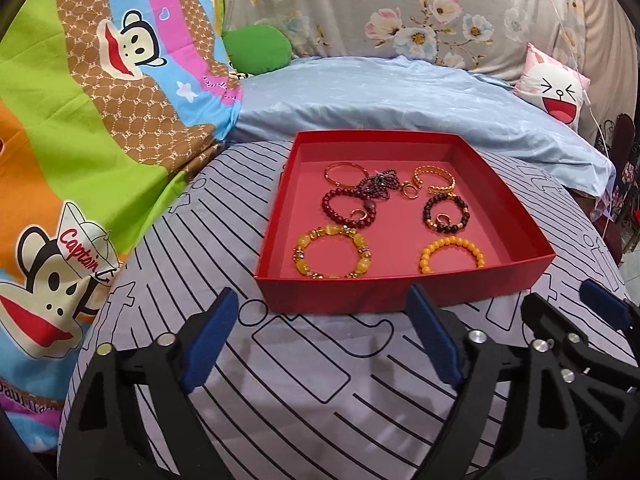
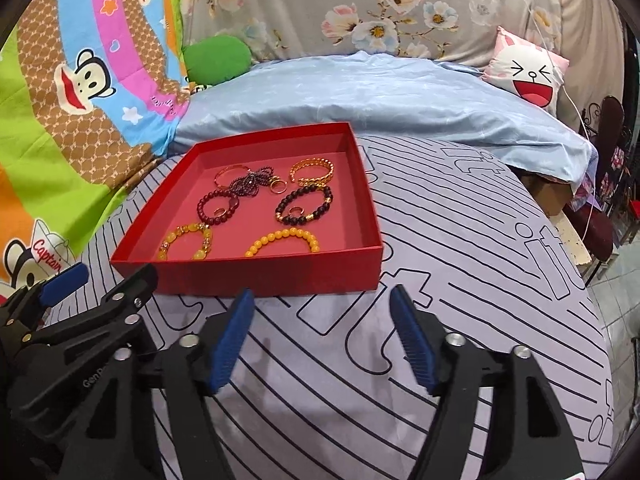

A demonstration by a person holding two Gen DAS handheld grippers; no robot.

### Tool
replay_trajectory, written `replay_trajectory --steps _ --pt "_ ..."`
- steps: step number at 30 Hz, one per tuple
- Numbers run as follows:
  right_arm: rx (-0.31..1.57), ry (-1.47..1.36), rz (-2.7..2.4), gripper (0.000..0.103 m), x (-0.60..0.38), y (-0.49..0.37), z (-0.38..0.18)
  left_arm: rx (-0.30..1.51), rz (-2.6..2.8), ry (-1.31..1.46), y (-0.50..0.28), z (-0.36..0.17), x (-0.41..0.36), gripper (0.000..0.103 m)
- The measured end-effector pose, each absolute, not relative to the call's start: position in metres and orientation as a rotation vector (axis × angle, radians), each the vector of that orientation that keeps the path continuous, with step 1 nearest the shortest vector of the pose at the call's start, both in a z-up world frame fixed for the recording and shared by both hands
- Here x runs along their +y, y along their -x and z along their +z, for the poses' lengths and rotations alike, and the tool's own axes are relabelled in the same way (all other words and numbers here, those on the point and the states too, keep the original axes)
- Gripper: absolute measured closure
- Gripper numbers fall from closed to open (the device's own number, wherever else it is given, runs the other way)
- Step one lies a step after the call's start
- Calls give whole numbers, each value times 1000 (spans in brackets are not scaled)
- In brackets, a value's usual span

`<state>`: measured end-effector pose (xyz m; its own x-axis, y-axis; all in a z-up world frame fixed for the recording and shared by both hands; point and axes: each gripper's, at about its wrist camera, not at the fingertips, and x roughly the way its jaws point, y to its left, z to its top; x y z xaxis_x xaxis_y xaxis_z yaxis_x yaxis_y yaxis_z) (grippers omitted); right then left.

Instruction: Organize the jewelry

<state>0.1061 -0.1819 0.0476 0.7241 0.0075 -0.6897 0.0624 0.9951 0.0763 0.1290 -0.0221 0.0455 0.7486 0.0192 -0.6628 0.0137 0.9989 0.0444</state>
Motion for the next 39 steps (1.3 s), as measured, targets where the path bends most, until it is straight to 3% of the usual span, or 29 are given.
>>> replay_trajectory --steps 5,24,27,36,39 --pt "765 -72 -48 19 -181 -107 48 725 23 -51 -129 45 -18 12" --pt "790 -64 -46 18 -180 -108 46 752 30 -39 -129 38 -14 9" --pt "794 -64 -54 12 -181 -109 45 751 35 -38 -130 38 -13 8" --pt "779 -56 -61 12 -181 -107 44 752 40 -38 -130 37 -13 8" --pt "783 -64 -64 7 -182 -107 44 753 44 -34 -131 37 -12 8"
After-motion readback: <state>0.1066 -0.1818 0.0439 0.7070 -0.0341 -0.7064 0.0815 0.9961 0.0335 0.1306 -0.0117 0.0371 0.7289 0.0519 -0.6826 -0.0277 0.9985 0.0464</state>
